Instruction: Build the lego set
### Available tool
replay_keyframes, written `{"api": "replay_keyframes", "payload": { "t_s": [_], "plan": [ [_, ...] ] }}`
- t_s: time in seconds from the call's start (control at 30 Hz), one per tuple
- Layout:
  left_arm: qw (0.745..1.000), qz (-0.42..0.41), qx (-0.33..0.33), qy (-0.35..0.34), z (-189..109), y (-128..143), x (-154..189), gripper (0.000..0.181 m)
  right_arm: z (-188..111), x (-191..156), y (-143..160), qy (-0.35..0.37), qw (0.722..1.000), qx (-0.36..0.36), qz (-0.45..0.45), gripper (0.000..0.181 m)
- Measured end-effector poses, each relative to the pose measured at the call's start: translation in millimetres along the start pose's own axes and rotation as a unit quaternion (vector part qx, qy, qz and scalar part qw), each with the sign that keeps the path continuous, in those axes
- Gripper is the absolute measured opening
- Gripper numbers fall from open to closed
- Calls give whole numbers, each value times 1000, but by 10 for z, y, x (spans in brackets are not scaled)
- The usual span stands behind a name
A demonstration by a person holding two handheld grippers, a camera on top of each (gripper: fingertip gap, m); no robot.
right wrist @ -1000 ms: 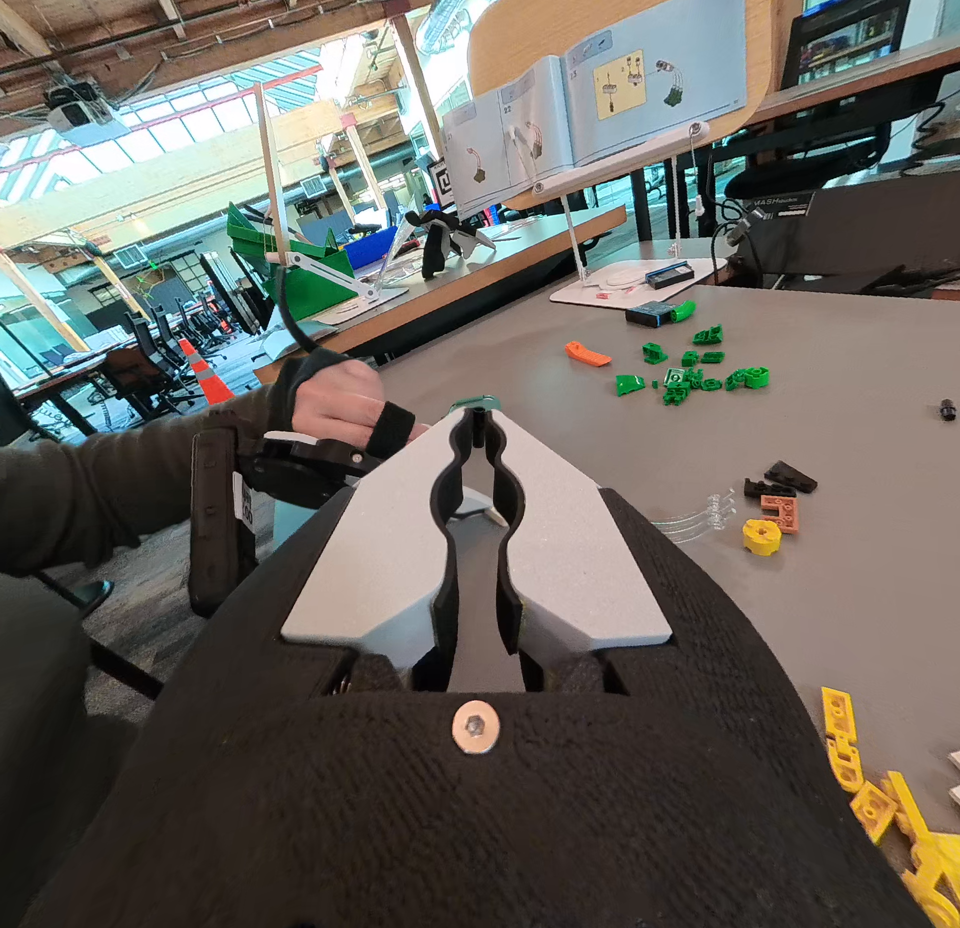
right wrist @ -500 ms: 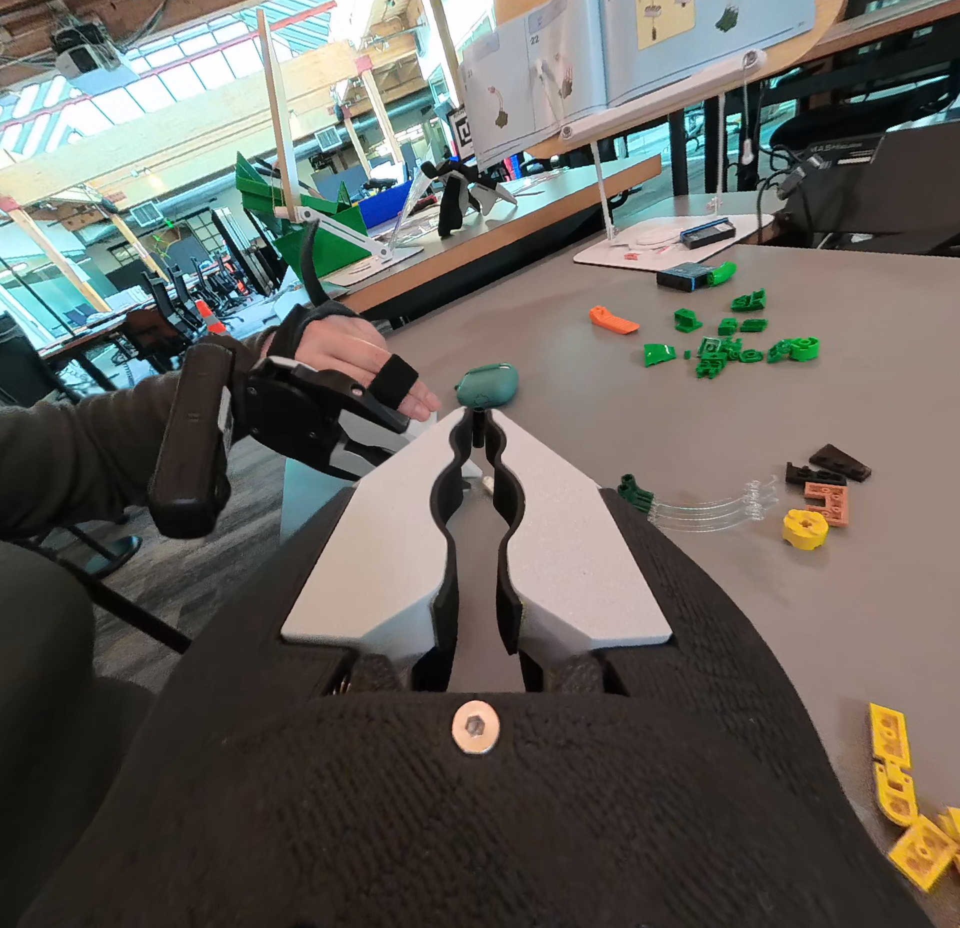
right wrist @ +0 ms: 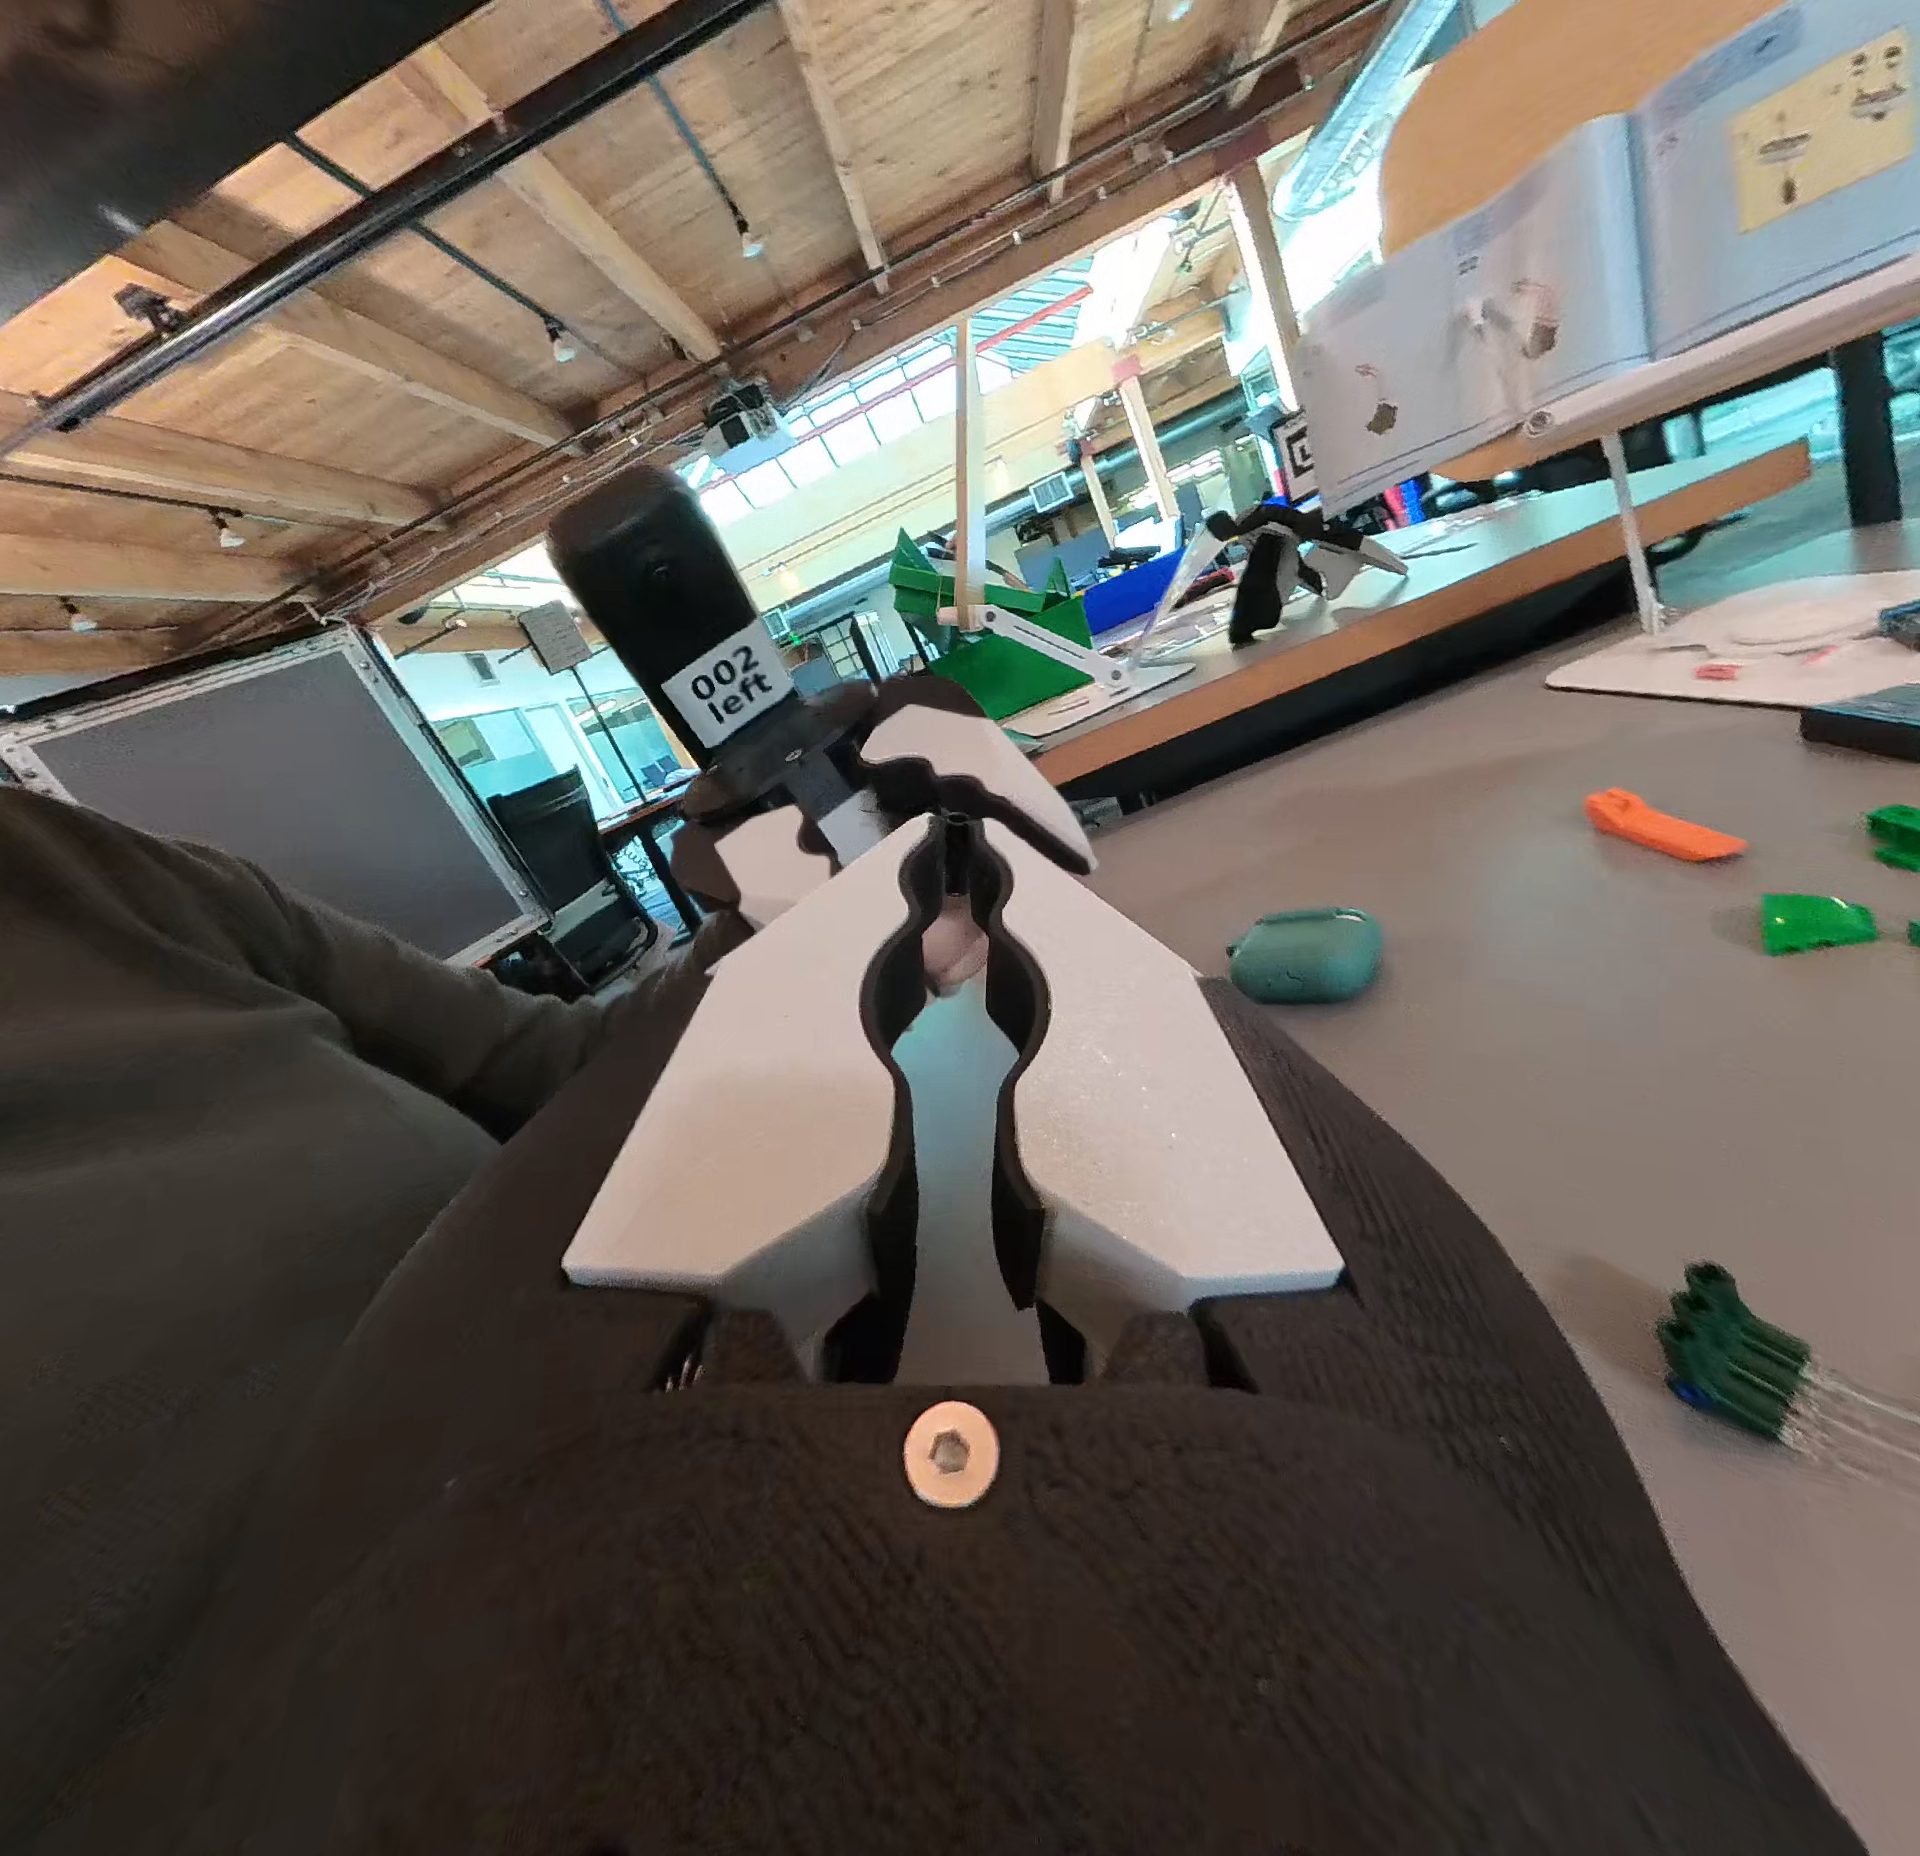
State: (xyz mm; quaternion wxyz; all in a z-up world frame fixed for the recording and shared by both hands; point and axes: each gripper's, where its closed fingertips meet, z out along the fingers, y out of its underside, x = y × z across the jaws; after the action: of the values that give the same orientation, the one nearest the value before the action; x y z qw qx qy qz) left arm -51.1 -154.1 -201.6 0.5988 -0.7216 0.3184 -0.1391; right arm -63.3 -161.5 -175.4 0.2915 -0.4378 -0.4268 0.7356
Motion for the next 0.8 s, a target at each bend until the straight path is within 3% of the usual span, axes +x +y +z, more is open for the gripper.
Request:
{"api": "replay_keyframes", "payload": {
  "t_s": [0.13,0.3,0.47,0.8],
  "plan": [
    [999,-21,28,-1,-19,-80,0,11,72,-45,27,-3,1000,-14,-28,3],
    [1000,-11,24,-1,-81,-42,-36,2,123,-53,64,7,996,-43,-82,4],
    [1000,16,19,-1,-126,6,-39,1,160,-59,128,17,984,-84,-159,4],
    [1000,30,-4,10,-186,95,-44,1,237,-47,213,18,975,-112,-191,3]
  ]
}}
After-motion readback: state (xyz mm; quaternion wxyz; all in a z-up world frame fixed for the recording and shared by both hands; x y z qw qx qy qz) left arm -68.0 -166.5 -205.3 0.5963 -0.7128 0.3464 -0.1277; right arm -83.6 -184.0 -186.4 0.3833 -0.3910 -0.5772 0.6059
